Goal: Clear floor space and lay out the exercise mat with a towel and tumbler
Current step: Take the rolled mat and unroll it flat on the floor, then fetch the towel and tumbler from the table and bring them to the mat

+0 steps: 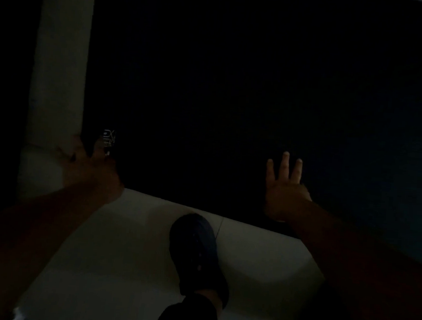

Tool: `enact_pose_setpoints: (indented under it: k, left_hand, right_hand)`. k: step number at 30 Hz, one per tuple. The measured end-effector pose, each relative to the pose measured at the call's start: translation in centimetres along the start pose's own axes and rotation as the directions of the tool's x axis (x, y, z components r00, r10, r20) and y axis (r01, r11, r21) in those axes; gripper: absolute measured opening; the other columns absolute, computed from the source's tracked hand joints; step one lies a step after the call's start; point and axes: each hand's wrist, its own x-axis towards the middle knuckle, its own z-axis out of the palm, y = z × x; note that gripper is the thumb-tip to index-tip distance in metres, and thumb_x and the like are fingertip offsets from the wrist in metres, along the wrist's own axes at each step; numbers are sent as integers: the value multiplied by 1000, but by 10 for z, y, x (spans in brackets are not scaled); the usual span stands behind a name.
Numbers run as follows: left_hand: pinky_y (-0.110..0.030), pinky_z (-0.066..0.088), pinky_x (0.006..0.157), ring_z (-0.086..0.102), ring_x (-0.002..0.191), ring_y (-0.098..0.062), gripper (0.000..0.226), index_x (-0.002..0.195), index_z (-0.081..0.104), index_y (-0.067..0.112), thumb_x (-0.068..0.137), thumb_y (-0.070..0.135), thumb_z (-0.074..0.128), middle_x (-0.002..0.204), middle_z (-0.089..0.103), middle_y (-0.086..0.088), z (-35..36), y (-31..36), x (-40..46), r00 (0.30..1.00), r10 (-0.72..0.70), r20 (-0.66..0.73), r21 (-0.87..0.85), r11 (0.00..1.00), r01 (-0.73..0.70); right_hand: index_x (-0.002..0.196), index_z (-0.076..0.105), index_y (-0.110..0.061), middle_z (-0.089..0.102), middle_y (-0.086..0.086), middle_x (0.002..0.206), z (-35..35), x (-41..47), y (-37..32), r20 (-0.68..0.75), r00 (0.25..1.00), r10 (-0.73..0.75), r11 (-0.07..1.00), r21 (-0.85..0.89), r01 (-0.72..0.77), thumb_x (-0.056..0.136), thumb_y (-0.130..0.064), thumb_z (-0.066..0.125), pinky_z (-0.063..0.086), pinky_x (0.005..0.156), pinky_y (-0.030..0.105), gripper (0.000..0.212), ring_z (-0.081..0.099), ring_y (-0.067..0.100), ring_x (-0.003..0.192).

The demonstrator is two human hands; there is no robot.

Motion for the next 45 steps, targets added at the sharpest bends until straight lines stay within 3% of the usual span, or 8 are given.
enact_pose_setpoints:
  k: [6, 9, 13, 17, 21, 32, 38, 45]
  left_hand:
    - [-70, 0, 112, -7, 146, -42, 83, 150, 4, 39, 76, 74, 20, 162, -1, -5, -4, -2, 11, 934, -234, 270, -238, 924, 300]
    - [-52, 20, 118, 22, 144, -33, 78, 151, 15, 30, 85, 67, 31, 159, 20, -7, -15, 2, 15, 962, -26, 272, -428, 892, 145]
    - [-36, 42, 105, 48, 127, -27, 68, 141, 39, 21, 84, 56, 46, 144, 46, -8, -48, 45, -3, 985, 116, 127, -503, 863, -37]
    - [-31, 46, 90, 53, 118, -26, 57, 134, 46, 18, 86, 50, 50, 136, 53, -8, -82, 86, -36, 989, 140, 36, -602, 793, -91]
    - [-29, 46, 86, 57, 109, -23, 47, 123, 55, 16, 89, 48, 50, 125, 60, -7, -118, 114, -87, 977, 212, -6, -625, 762, -169]
    - [-34, 50, 89, 60, 102, -26, 30, 103, 64, 12, 91, 37, 51, 111, 65, -11, -270, 133, -352, 959, 282, -11, -673, 707, -215]
    - [-32, 50, 79, 63, 90, -23, 27, 91, 67, 19, 87, 42, 54, 96, 67, -5, -356, 116, -528, 954, 283, -95, -684, 678, -269]
    - [-33, 50, 77, 62, 86, -21, 27, 91, 67, 17, 87, 41, 53, 92, 68, -5, -393, 90, -650, 917, 379, -123, -516, 765, -386]
  right_hand:
    - [146, -26, -26, -40, 14, 151, -2, 2, 7, 31, 999, -41, 999, -12, 41, 79, -57, 62, 40, 100, 59, 115, -23, 47, 141]
    - [146, -26, -28, -40, 10, 151, -6, 5, 17, 41, 997, -69, 998, -8, 69, 80, -55, 62, 38, 101, 60, 113, -23, 45, 142]
    - [150, -14, -30, -31, 6, 157, -8, 0, 27, 39, 993, -111, 994, 17, 110, 85, -50, 58, 37, 105, 59, 99, -15, 40, 145]
    - [148, 24, -14, 20, 16, 155, -7, -27, 37, 33, 982, -187, 973, 146, 180, 90, -41, 54, 39, 107, 50, 70, 30, 38, 136]
    - [123, 52, -9, 56, 14, 125, -9, -80, 54, -23, 969, -246, 928, 281, 243, 92, -31, 51, 47, 84, 32, 38, 55, 28, 108]
    - [116, 55, -13, 60, 8, 114, -51, -328, 155, -96, 966, -238, 824, 507, 254, 92, -37, 47, 39, 59, 27, 36, 55, 20, 88]
    - [125, 54, -11, 60, 12, 121, -74, -498, 219, -148, 966, -213, 799, 543, 260, 90, -38, 47, 52, 86, 37, 45, 60, 28, 103]
    - [97, 52, -19, 55, 4, 90, -50, -639, 272, -36, 975, -219, 767, 611, 194, 92, -40, 46, 37, 55, 28, 22, 51, 14, 72]
